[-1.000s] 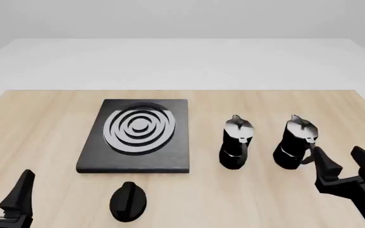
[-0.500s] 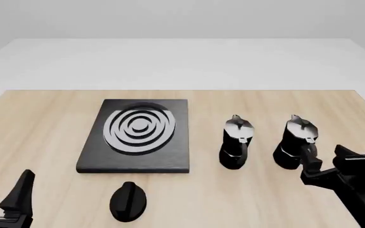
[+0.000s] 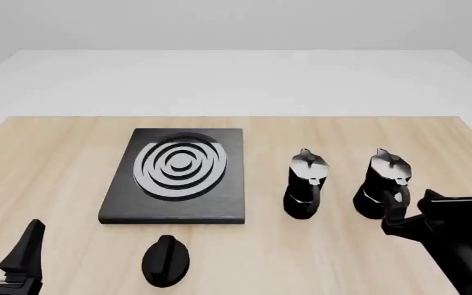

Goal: Put the right moka pot on the stove.

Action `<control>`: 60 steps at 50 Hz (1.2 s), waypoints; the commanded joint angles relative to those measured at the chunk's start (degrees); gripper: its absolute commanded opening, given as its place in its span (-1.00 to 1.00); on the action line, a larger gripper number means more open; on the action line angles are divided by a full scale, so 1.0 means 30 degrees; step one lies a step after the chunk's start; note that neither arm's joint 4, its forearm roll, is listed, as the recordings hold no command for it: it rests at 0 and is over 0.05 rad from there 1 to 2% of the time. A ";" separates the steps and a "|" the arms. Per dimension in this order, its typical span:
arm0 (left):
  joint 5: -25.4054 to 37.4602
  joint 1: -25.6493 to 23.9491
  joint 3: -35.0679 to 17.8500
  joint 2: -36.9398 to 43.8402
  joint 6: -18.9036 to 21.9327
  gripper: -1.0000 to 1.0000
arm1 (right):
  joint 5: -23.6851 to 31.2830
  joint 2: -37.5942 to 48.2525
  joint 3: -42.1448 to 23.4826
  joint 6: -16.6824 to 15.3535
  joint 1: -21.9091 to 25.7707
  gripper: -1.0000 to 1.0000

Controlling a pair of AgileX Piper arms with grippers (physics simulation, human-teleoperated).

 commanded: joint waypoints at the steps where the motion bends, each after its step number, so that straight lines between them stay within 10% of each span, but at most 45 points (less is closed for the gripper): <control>1: 0.0000 0.0000 0.0000 0.0000 0.0000 1.00 | -0.0905 0.1456 -0.0250 0.0185 -0.0167 1.00; 58: 0.0000 0.0000 0.0000 0.0000 0.0000 1.00 | -0.3614 0.6014 -0.1283 0.0408 -0.0158 1.00; 59: 0.0000 0.0000 0.0000 0.0000 0.0000 1.00 | -0.3582 0.5891 -0.1269 0.0487 -0.0156 -1.00; 60: 0.0000 0.0000 0.0000 0.0000 0.0000 1.00 | -0.3587 0.5812 -0.1235 0.0445 -0.0099 -1.00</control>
